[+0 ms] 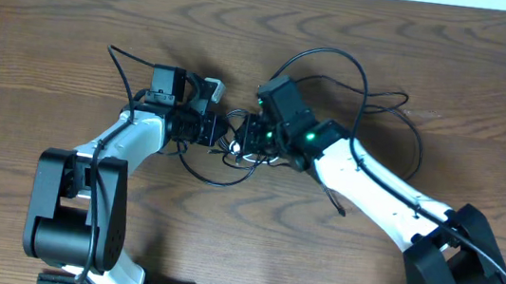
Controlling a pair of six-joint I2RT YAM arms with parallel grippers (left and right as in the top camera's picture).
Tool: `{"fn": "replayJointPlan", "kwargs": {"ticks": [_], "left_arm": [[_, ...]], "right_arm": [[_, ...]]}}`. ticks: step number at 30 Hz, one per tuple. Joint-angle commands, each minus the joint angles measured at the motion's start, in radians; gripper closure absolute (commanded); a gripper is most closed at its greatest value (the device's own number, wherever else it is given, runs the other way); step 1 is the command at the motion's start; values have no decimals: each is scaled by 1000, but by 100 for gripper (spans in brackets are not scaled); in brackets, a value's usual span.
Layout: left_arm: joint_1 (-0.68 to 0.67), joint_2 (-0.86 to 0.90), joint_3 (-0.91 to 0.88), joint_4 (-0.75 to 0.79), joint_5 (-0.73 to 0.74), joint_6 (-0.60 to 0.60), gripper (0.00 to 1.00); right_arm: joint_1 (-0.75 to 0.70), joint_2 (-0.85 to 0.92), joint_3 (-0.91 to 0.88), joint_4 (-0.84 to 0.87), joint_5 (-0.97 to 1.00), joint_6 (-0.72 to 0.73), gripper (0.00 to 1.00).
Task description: Untangle cables
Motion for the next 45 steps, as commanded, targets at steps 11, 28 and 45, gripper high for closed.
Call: {"fn": "replayJointPlan", "kwargs": {"ticks": [11, 28, 45], "left_arm": [[4, 2, -6, 1, -5, -6, 92], [4, 2, -6, 1, -5, -6, 92], [4, 2, -6, 1, -5, -6, 92]], "right_arm": [[14, 156, 15, -2, 188, 66, 73], [-76, 186, 15, 152, -127, -66, 43], [-34, 251, 14, 281, 27, 114, 51]]}}
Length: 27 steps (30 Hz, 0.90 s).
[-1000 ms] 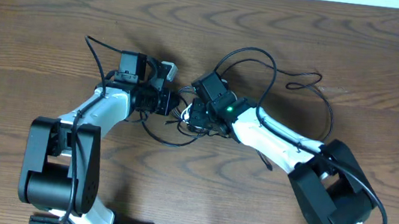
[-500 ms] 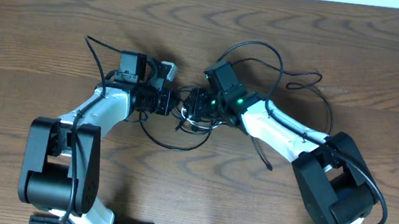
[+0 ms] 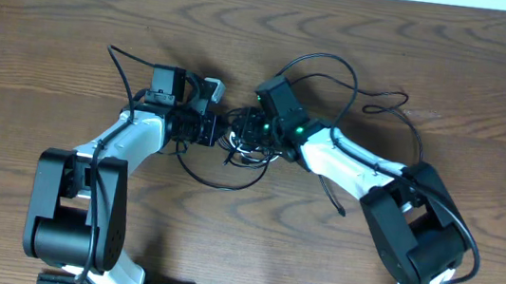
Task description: Untangle cables
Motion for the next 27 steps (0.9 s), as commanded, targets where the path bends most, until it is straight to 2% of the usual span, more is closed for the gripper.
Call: {"fn": "replayJointPlan", "kwargs": {"ticks": [1, 4, 9, 10, 13, 15, 21, 27], "left_arm": [[4, 2, -6, 0, -5, -6, 92], [4, 2, -6, 1, -5, -6, 92], [4, 2, -6, 0, -5, -6, 92], [4, 2, -6, 0, -5, -6, 92], [4, 2, -6, 0, -5, -6, 92], [4, 2, -6, 0, -5, -6, 92], [4, 2, -6, 0, -5, -6, 92], [4, 2, -6, 0, -5, -6, 92]], "right_arm": [[16, 25, 13, 31, 34, 34, 49], [16, 26, 13, 40, 40, 34, 48], [19, 30, 9, 32, 69, 27, 60], [19, 30, 8, 33, 65, 0, 65], [19, 29, 8, 72, 33, -90, 66], [17, 29, 8, 83, 40, -101, 66], [7, 32, 4, 42, 109, 35, 66], [44, 63, 2, 37, 206, 56, 68]]}}
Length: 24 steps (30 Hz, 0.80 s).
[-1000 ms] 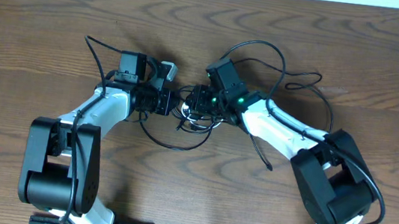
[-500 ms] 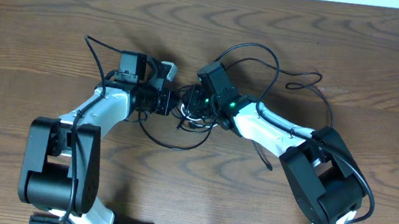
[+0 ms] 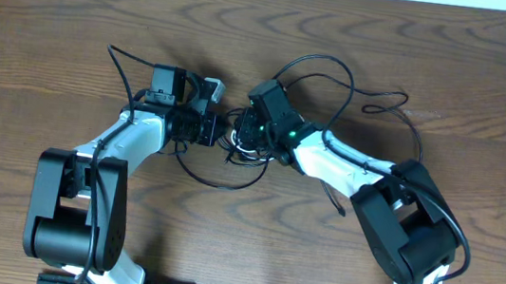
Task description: Untangle cables
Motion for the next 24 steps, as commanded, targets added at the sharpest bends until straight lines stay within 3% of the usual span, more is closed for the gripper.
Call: {"fn": "replayJointPlan", "kwargs": {"ticks": [1, 4, 7, 14, 24], "left_arm": [[4, 2, -6, 0, -2, -6, 92], [4, 2, -6, 0, -2, -6, 92], [4, 2, -6, 0, -2, -6, 92], [4, 2, -6, 0, -2, -6, 92], [4, 2, -6, 0, -2, -6, 92]], "right_arm": [[15, 29, 2, -4, 77, 32, 69], [14, 28, 2, 16, 76, 31, 78], [9, 21, 2, 62, 1, 14, 99], [-55, -139, 2, 4, -212, -184, 99], [-57, -471, 2, -266, -39, -312, 99]]}}
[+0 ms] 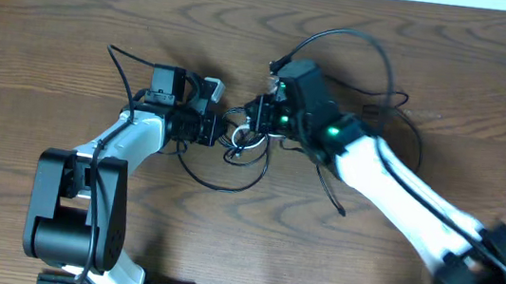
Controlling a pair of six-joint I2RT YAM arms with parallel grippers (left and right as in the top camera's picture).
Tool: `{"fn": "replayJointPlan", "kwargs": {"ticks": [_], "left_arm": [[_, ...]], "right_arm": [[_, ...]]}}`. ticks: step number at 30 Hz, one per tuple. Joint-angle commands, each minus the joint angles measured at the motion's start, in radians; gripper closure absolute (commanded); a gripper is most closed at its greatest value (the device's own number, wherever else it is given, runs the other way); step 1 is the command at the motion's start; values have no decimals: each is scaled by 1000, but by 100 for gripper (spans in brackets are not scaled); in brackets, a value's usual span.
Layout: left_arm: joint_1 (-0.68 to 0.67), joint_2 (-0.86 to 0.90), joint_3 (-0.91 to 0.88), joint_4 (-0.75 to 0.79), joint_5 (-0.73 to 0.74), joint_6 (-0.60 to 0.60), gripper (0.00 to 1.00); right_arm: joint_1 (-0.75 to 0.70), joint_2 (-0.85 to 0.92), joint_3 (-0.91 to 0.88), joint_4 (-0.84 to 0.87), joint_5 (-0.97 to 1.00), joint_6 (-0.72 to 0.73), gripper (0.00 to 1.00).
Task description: Untangle cables
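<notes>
A tangle of thin black cable (244,145) with pale connector bits lies mid-table in the overhead view. A slack loop (220,181) sags toward the front. My left gripper (223,131) points right into the tangle and looks shut on a strand. My right gripper (258,116) faces it from the upper right. Its fingertips are at the tangle's top edge and appear shut on a strand. The right arm is blurred. The jaws themselves are mostly hidden by the wrists.
A loose black cable end (334,201) trails under the right forearm. A large black loop (368,55) arcs behind the right wrist, and another (118,65) behind the left wrist. The wooden table (57,15) stretches around. A black rail runs along the front edge.
My right gripper has moved up and to the right, from the tangle's right side to its upper edge. The right arm has swung outward. The tangle now shows a small drawn-up loop. The left arm has not moved.
My left gripper stayed at the tangle's left side throughout. My right gripper first sat close against the tangle from the right. At the following two moments it was further left with its elbow folded in. Now it sits back, up and to the right.
</notes>
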Motion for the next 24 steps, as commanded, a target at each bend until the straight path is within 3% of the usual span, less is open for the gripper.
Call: {"fn": "replayJointPlan", "kwargs": {"ticks": [1, 13, 24], "left_arm": [[4, 2, -6, -2, -2, -6, 92], [4, 2, -6, -2, -2, -5, 92], [4, 2, -6, -2, -2, -6, 92]], "right_arm": [[0, -126, 6, -67, 111, -77, 99], [-1, -548, 6, -259, 290, -143, 99], [-2, -743, 6, -420, 490, -143, 99]]}}
